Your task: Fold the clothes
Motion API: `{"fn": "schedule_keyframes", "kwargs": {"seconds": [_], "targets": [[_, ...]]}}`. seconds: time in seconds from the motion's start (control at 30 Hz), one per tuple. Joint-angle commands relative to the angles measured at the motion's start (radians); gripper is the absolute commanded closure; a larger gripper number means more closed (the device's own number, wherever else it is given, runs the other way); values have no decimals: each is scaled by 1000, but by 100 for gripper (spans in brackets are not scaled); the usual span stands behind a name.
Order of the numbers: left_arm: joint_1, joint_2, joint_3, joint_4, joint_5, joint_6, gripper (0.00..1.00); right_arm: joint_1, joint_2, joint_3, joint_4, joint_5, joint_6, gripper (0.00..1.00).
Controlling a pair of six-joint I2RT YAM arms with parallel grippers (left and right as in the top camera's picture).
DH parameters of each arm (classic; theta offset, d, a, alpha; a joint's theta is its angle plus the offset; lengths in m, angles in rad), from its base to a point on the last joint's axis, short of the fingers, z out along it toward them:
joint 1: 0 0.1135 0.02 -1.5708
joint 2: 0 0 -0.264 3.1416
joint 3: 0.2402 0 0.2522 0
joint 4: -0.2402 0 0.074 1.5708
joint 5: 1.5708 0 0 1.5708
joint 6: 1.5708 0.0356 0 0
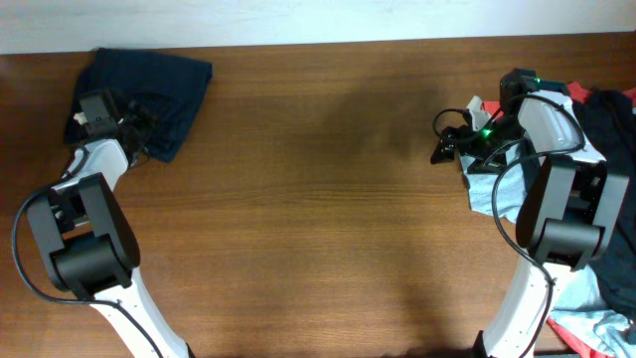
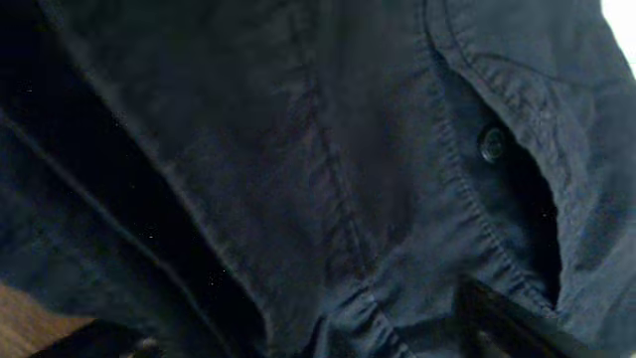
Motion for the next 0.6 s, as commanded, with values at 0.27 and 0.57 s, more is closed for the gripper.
{"fn": "schedule_keyframes", "kwargs": {"seconds": [0.27, 0.57], "targets": [[11, -47, -7, -37, 3, 72, 1, 0, -32, 8, 0, 9, -3, 1], [12, -259, -6, -208, 5, 71, 1, 0, -32, 8, 0, 9, -3, 1]]}}
